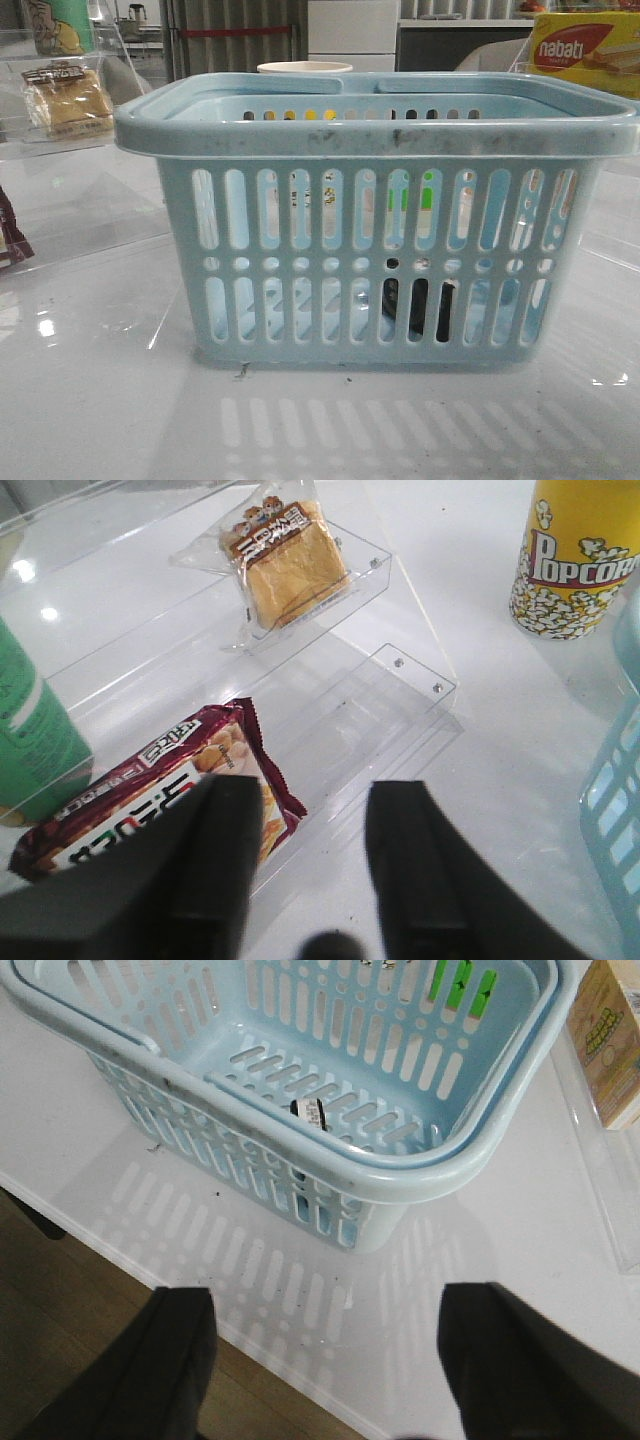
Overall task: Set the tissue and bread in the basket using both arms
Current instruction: 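Reach the left gripper to the bagged bread on the shelf and grasp, then carry the bread bag over the basket with the left gripper and release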
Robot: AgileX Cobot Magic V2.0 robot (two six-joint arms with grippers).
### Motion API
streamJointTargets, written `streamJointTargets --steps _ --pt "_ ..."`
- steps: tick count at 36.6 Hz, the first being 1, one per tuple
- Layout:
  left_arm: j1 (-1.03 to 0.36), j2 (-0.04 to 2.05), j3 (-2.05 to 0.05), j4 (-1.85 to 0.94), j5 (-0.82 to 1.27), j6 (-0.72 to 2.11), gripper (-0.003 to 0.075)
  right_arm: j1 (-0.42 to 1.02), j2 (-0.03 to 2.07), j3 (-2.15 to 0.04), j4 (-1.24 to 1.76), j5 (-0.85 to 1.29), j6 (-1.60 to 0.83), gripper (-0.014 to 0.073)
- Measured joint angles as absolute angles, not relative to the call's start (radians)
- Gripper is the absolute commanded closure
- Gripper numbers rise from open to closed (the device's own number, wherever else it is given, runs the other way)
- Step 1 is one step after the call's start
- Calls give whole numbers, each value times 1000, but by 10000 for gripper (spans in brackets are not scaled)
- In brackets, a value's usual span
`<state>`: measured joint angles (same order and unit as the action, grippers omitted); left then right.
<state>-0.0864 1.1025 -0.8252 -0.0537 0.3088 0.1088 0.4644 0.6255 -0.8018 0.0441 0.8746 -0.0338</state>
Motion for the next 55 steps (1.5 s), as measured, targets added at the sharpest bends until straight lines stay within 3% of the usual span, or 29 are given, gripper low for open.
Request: streamJointTargets --steps 16,31,35,42,46,55 --pt "-73 1703 -1309 -119 267 109 159 464 626 -802 44 875 -34 22" --pt "-31 1934 -1462 -169 188 109 168 464 626 -802 44 875 -34 22" --pt "-31 1966 -1463 -180 126 109 259 464 626 -802 44 875 -34 22" --pt "-31 1990 -1464 -185 98 109 520 464 626 -802 44 875 -34 22" --pt "-31 1990 -1466 -185 96 109 622 464 626 -802 44 875 -34 22" --pt "-35 1970 -1466 -187 149 109 630 464 626 -802 44 875 -34 22"
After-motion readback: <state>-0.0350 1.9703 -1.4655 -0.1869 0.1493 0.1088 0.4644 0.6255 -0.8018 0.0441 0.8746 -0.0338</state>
